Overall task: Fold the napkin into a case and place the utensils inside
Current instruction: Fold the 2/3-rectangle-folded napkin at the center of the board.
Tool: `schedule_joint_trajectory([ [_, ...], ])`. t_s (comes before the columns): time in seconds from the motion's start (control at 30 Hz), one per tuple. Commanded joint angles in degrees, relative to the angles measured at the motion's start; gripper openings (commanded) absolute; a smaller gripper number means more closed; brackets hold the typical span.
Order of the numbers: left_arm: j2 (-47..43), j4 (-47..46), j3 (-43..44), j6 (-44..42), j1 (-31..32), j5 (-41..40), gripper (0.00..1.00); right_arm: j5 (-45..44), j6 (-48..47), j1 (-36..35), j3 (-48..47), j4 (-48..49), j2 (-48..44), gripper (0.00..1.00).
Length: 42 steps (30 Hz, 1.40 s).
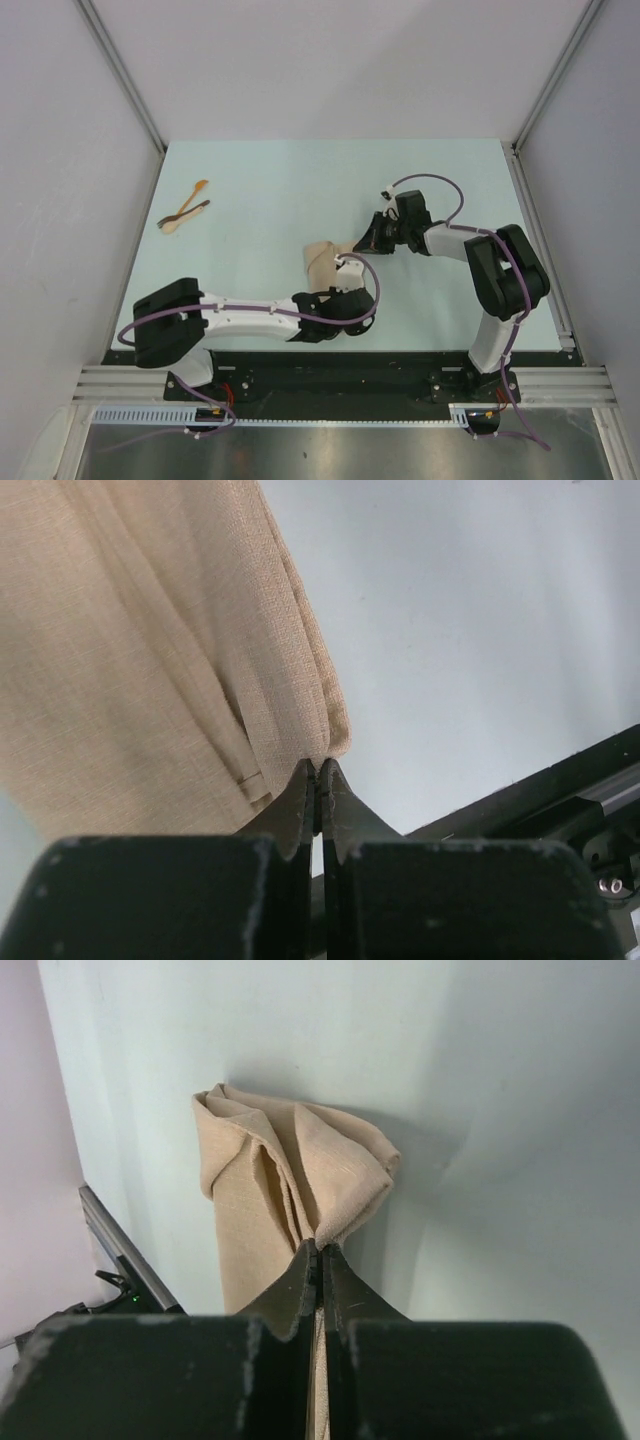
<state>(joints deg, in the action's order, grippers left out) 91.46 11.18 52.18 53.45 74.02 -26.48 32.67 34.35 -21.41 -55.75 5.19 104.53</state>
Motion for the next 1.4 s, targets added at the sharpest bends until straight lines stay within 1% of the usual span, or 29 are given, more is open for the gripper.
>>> schedule_joint_trajectory([
  [0.0, -5.85, -5.01, -5.5, 4.11, 0.25, 0.38, 0.0, -6.29, -1.57, -2.84, -5.16, -4.83, -1.88, 0.0],
  [0.1, -8.3, -7.04, -9.46, 5.43, 0.16, 0.03, 0.0, -8.84, -0.87, -5.04, -7.35, -7.9, -1.26, 0.0],
  [0.23, -11.56, -8.63, -14.2, 6.75, 0.16, -0.94, 0.0, -11.39, 0.8, -7.06, -9.11, -9.23, -0.64, 0.0],
  [0.43, -16.48, -10.3, -20.09, 8.6, 0.25, -1.91, 0.0, -12.97, 2.83, -9.88, -12.28, -10.55, 0.67, 0.0],
  [0.83, -22.46, -10.92, -28.44, 10.88, 0.16, -1.38, 0.0, -14.73, 5.29, -14.71, -17.64, -11.52, 4.98, 0.0],
  [1.0, -26.42, -10.57, -31.26, 11.67, 0.16, -1.73, 0.0, -15.17, 6.87, -15.33, -18.7, -10.47, 6.3, 0.0],
  [1.1, -28.61, -9.95, -32.32, 11.59, 0.16, -1.56, 0.02, -14.65, 7.75, -15.51, -19.14, -9.5, 7.18, 0.0],
  [1.2, -31.68, -7.68, -31.71, 10.01, 0.25, -0.85, 0.18, -14.3, 8.01, -15.68, -19.22, -8.97, 7.71, 0.0],
  [1.23, -32.91, -4.18, -31.27, 9.74, 0.25, -0.85, 0.27, -14.21, 8.02, -15.77, -19.22, -9.14, 7.88, 0.0],
  [1.27, -34.23, -2.32, -30.83, 9.66, 0.16, -1.38, 0.31, -14.21, 8.1, -15.77, -19.14, -9.06, 7.88, 0.0],
  [1.3, -38.07, -0.74, -29.87, 9.22, 0.25, -1.9, 0.34, -14.21, 7.93, -15.86, -19.05, -9.15, 7.88, 0.0],
  [1.37, -42.13, 4.36, -28.72, 9.04, -0.27, -3.48, 0.39, -14.12, 7.84, -15.94, -19.14, -9.15, 7.79, 0.0],
])
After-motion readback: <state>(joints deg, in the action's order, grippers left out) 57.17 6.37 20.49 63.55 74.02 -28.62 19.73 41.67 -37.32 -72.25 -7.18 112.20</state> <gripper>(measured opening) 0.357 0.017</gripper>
